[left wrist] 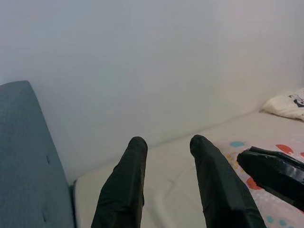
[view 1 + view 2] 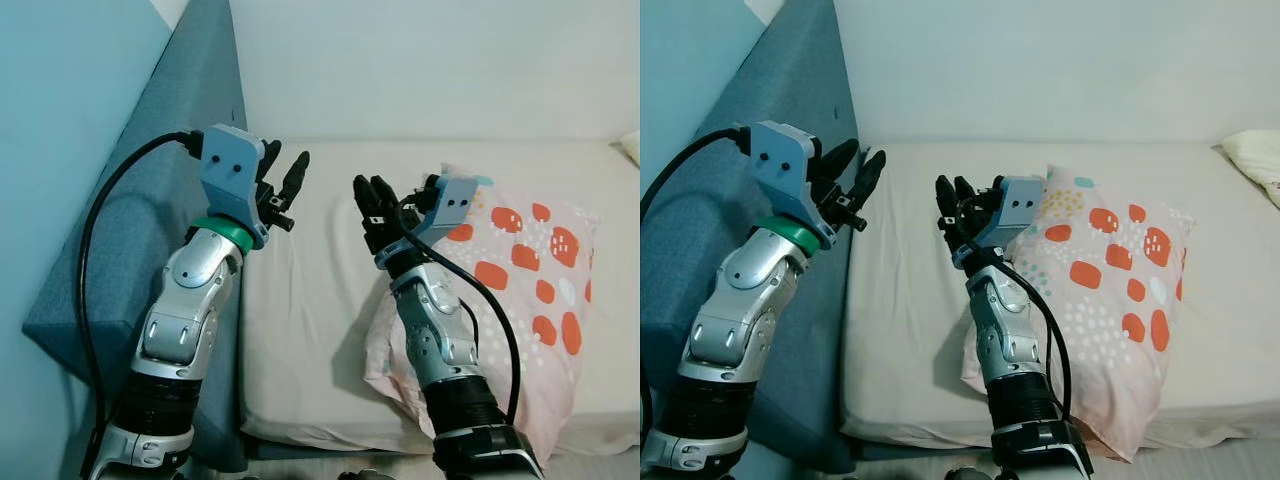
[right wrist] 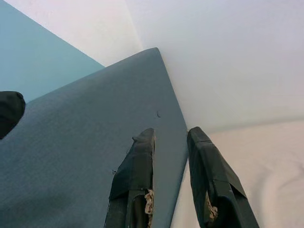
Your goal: Clean up the room
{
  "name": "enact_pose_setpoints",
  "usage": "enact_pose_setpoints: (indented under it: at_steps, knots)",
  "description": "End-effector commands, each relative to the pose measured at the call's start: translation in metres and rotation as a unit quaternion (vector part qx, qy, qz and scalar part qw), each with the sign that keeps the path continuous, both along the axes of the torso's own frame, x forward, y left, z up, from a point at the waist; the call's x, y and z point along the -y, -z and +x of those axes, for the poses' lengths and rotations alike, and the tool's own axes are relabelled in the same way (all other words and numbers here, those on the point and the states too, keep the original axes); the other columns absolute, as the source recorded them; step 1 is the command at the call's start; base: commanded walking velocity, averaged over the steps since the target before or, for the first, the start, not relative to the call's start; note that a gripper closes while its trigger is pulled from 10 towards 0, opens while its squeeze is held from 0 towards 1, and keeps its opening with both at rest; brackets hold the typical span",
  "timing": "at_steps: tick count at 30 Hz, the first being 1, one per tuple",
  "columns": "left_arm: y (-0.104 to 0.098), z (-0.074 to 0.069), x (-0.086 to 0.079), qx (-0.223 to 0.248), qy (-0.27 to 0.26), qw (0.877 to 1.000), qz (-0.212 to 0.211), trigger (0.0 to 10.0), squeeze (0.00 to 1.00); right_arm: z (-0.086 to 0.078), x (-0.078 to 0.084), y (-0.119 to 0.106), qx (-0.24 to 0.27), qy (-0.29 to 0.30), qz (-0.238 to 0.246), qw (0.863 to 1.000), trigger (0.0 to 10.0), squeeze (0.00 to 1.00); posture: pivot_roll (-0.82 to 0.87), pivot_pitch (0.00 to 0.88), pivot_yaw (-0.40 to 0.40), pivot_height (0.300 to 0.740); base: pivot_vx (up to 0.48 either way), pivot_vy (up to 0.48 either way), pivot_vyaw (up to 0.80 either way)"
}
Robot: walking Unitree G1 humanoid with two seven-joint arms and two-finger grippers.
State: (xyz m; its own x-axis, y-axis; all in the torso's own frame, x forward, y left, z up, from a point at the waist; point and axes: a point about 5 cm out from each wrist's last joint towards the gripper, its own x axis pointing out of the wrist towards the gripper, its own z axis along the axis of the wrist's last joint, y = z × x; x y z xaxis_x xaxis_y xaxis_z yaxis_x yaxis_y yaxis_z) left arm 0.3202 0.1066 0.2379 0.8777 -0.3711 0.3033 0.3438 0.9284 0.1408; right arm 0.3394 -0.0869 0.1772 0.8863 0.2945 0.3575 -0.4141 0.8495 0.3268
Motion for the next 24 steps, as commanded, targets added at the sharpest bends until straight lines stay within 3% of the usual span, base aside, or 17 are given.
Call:
enact_pose_setpoints:
  at_steps: [1, 9, 24]
  knots:
    - [0.0050, -0.0020, 0.0025, -0.010, 0.007, 1.000, 0.002, 10.0, 0.00, -0.0003, 0.0036, 0.0057, -0.010, 0.007, -0.002, 1.000, 10.0, 0.00, 0.04, 0.000, 0.054, 0.712, 0.000, -0.405, 0.00]
    - [0.0070, -0.0017, 0.0044, -0.016, 0.006, 1.000, 0.002, 10.0, 0.00, -0.0003, 0.0050, 0.0068, -0.012, 0.010, 0.000, 1.000, 10.0, 0.00, 0.04, 0.000, 0.055, 0.712, 0.000, -0.433, 0.00]
    - [0.0123, 0.0043, -0.0026, -0.033, -0.027, 0.999, 0.012, 10.0, 0.00, -0.0005, 0.0023, 0.0084, -0.016, 0.006, 0.001, 1.000, 10.0, 0.00, 0.04, 0.000, 0.062, 0.712, 0.000, 0.000, 0.00]
